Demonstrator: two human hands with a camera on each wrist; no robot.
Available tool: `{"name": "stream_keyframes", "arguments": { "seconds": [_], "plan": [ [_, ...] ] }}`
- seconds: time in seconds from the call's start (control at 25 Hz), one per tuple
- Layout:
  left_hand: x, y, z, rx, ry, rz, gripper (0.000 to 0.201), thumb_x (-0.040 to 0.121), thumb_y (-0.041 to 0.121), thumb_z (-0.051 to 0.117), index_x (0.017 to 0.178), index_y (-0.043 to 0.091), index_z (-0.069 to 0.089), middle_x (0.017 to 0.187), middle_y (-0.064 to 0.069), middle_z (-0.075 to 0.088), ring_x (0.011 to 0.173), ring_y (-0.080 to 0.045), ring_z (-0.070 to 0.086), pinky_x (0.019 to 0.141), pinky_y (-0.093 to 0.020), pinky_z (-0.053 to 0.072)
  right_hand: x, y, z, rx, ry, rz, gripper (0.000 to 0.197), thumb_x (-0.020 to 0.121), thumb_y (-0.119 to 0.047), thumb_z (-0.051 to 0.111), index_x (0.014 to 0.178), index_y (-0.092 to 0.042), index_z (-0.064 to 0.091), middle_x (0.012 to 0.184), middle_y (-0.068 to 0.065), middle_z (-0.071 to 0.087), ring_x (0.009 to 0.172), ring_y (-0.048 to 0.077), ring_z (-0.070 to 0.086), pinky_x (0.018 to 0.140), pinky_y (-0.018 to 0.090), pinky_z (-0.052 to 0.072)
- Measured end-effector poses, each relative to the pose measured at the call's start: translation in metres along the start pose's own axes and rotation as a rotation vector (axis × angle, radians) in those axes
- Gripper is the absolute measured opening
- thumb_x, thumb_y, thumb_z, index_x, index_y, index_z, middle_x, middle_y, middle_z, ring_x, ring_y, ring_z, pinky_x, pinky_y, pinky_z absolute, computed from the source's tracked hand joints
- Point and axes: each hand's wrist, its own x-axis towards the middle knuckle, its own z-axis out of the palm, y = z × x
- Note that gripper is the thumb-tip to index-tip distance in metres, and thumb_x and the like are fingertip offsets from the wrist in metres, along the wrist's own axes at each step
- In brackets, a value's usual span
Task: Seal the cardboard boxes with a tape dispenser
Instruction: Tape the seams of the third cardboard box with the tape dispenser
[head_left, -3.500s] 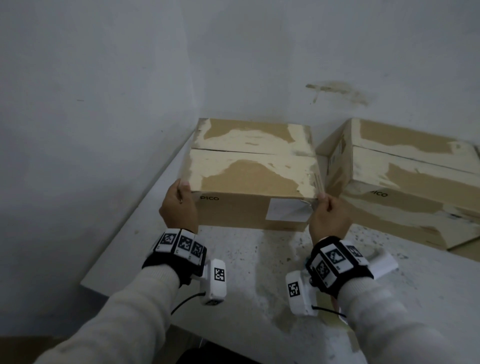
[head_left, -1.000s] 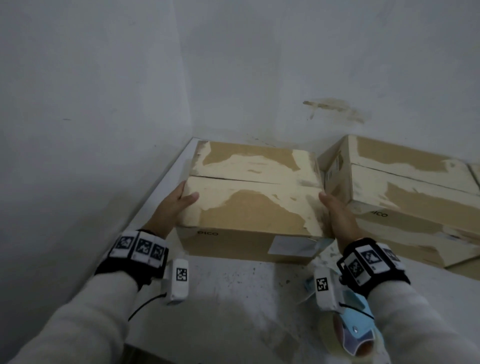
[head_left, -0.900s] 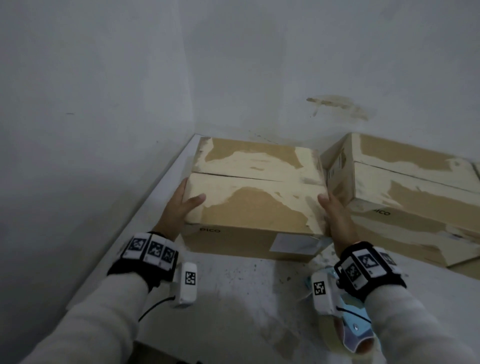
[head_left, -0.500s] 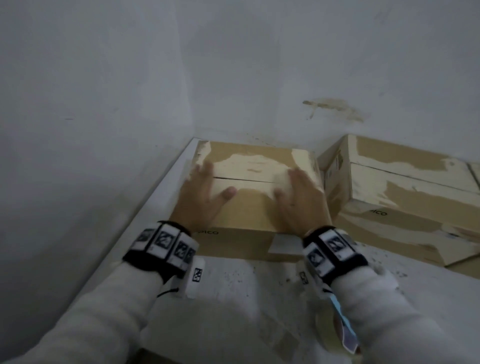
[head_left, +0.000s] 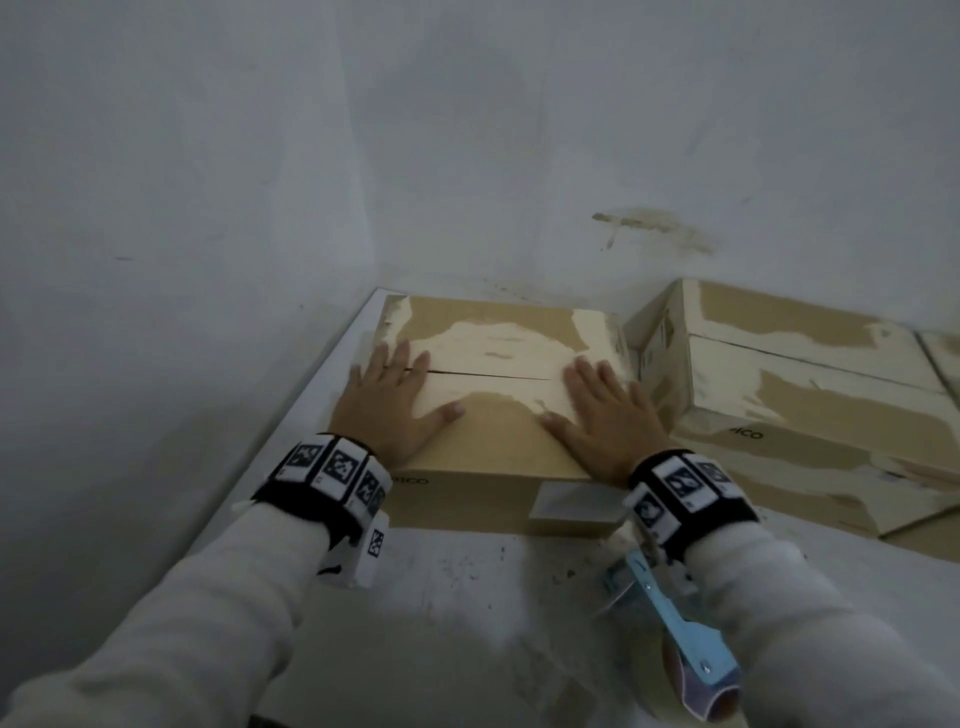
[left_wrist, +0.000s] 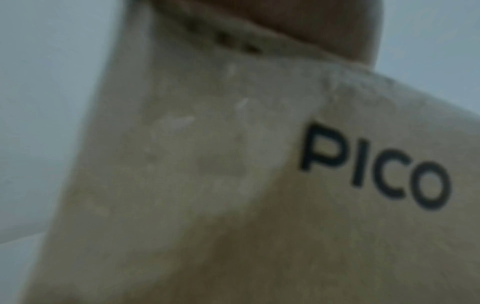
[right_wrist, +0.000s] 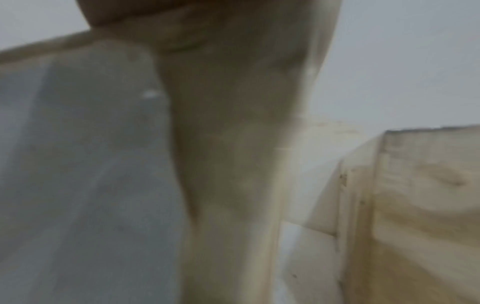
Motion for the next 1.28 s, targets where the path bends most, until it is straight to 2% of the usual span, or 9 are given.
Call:
{"name": "stream_keyframes", "arguments": {
  "seconds": [0.32, 0.48, 0.68, 0.76, 0.88, 0.96, 1.08, 1.16, 1.28],
  "plan": [
    [-0.006, -0.007, -0.003, -0.415, 0.098, -0.092, 0.086, 0.082, 0.065, 0.046, 0.15, 0.024, 0.012, 0.16, -0.001, -0.005, 0.147, -0.016, -0.006, 0.118, -0.04, 0.01, -0.009, 0.02, 0.007, 0.165, 0.113, 0.058, 0.081, 0.083, -0.07, 0.017, 0.15, -0.025, 0.003, 0.16, 0.003, -0.011, 0.147, 0.022, -0.009, 0.117, 0.047, 0.002],
    [-0.013, -0.018, -0.008, -0.749, 0.035, -0.218, 0.084, 0.086, 0.049, 0.055, 0.151, 0.019, 0.011, 0.16, 0.001, 0.0, 0.147, -0.014, 0.004, 0.117, -0.033, 0.007, -0.016, 0.02, 0.001, 0.432, 0.107, 0.145, 0.084, 0.086, -0.064, 0.04, 0.149, -0.021, 0.005, 0.16, 0.01, -0.01, 0.147, 0.028, 0.004, 0.116, 0.043, 0.014],
    [-0.01, -0.008, -0.002, -0.427, 0.061, -0.246, 0.089, 0.085, 0.059, 0.05, 0.151, 0.017, 0.007, 0.16, -0.003, -0.005, 0.147, -0.021, 0.006, 0.118, -0.039, 0.014, -0.008, 0.015, 0.004, 0.222, 0.06, 0.169, 0.095, 0.079, -0.076, 0.028, 0.149, -0.019, -0.001, 0.159, 0.011, -0.013, 0.147, 0.029, -0.006, 0.118, 0.053, 0.009],
    [-0.014, -0.003, 0.0, -0.28, 0.196, -0.238, 0.085, 0.084, 0.063, 0.046, 0.149, 0.015, 0.019, 0.159, -0.005, 0.005, 0.146, -0.024, 0.013, 0.116, -0.04, 0.02, -0.006, 0.014, 0.007, 0.103, 0.067, 0.179, 0.098, 0.077, -0.08, 0.018, 0.149, -0.017, -0.001, 0.159, 0.01, -0.012, 0.147, 0.028, -0.01, 0.116, 0.058, 0.006],
    [-0.024, -0.006, 0.0, -0.378, 0.317, -0.188, 0.073, 0.085, 0.057, 0.05, 0.141, 0.012, 0.036, 0.153, 0.0, 0.026, 0.135, -0.023, 0.037, 0.106, -0.039, 0.035, -0.011, 0.013, 0.006, 0.153, 0.082, 0.163, 0.088, 0.084, -0.072, 0.023, 0.149, -0.015, 0.006, 0.16, 0.01, -0.003, 0.147, 0.029, -0.002, 0.116, 0.057, 0.014],
    [-0.032, -0.011, 0.005, -0.347, 0.231, -0.148, 0.091, 0.078, 0.069, 0.047, 0.145, 0.012, 0.028, 0.157, 0.0, 0.018, 0.142, -0.023, 0.026, 0.111, -0.041, 0.027, -0.019, 0.012, 0.008, 0.255, 0.116, 0.14, 0.083, 0.086, -0.067, 0.029, 0.148, -0.017, 0.009, 0.16, 0.011, -0.002, 0.147, 0.029, -0.003, 0.116, 0.055, 0.015],
    [-0.04, -0.015, 0.01, -0.069, 0.076, -0.063, 0.14, 0.043, 0.1, 0.021, 0.15, 0.011, 0.005, 0.16, -0.004, -0.005, 0.147, -0.025, -0.004, 0.117, -0.05, 0.003, -0.027, 0.011, 0.01, 0.226, 0.115, 0.08, 0.101, 0.072, -0.085, 0.02, 0.149, -0.02, 0.007, 0.16, 0.01, -0.006, 0.147, 0.028, -0.009, 0.116, 0.059, 0.001],
    [-0.04, -0.016, 0.009, 0.002, 0.041, -0.026, 0.15, 0.03, 0.103, 0.008, 0.151, 0.015, 0.002, 0.159, -0.005, -0.01, 0.146, -0.024, -0.012, 0.116, -0.053, -0.004, -0.03, 0.008, 0.01, 0.095, 0.111, 0.0, 0.117, 0.058, -0.094, 0.008, 0.149, -0.02, 0.006, 0.16, 0.008, -0.008, 0.146, 0.028, -0.012, 0.112, 0.056, -0.008],
    [-0.034, -0.008, 0.004, 0.018, -0.015, 0.027, 0.152, 0.025, 0.102, -0.004, 0.15, 0.016, -0.002, 0.159, -0.009, -0.012, 0.146, -0.024, -0.012, 0.118, -0.052, -0.004, -0.035, 0.001, 0.009, 0.049, 0.096, -0.083, 0.127, 0.049, -0.096, -0.001, 0.149, -0.019, 0.001, 0.159, 0.01, -0.011, 0.146, 0.029, -0.011, 0.116, 0.051, -0.005]
  ]
}}
